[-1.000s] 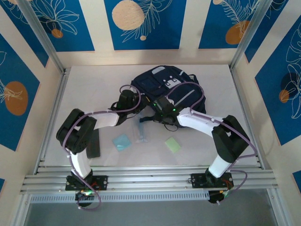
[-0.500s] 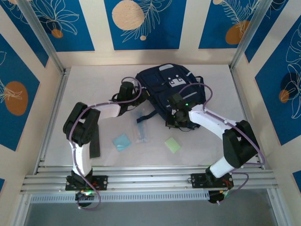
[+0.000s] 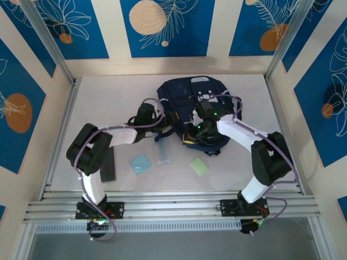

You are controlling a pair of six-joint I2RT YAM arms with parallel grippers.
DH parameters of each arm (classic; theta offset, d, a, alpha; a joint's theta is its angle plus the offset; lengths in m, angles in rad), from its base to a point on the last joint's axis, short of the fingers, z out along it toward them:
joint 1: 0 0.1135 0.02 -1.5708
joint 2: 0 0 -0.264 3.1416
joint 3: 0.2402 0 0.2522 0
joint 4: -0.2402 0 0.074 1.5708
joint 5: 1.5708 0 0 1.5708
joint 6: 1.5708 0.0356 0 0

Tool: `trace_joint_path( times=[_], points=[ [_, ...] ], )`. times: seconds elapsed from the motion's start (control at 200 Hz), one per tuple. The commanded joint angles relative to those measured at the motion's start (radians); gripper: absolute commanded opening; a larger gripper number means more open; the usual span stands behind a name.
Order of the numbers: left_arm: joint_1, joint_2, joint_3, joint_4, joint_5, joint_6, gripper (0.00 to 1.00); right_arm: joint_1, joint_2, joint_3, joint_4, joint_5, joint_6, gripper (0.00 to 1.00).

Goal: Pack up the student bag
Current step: Zip the student bag at the top-center of the table.

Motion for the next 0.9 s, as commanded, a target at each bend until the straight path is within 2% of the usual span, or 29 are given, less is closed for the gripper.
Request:
trace_joint_path(
  times=[0.0,0.07,0.14,0.275,0.385,0.625,0.77,0.895],
  points=[
    [-0.038,-0.014,-0.016,0.075,0.013,-0.059,0.8,0.001,0.009,0.057,0.074,-0.132,0.04,0.0],
    [-0.048,0.017,0.014,0.077,0.016,-0.058,0.77,0.006,0.004,0.048,0.1,-0.158,0.065,0.0],
    [-0.054,0.057,0.052,0.072,0.023,-0.055,0.67,0.013,-0.012,0.023,0.123,-0.175,0.082,0.0],
    [-0.045,0.097,0.075,0.086,0.013,-0.048,0.24,0.019,-0.043,-0.026,0.064,-0.144,0.064,0.0],
    [-0.029,0.085,0.086,0.056,0.008,-0.019,0.0,0.019,-0.061,-0.053,-0.075,-0.023,-0.003,0.0],
    [-0.015,0.041,0.134,-0.045,0.023,0.068,0.0,0.01,-0.079,-0.047,-0.31,0.306,-0.119,0.0],
    [0.018,0.026,0.166,-0.104,0.055,0.126,0.0,-0.011,-0.07,-0.004,-0.428,0.465,-0.214,0.0],
    [0.058,0.014,0.199,-0.169,0.081,0.191,0.0,-0.051,-0.064,0.003,-0.486,0.553,-0.266,0.0]
  ],
)
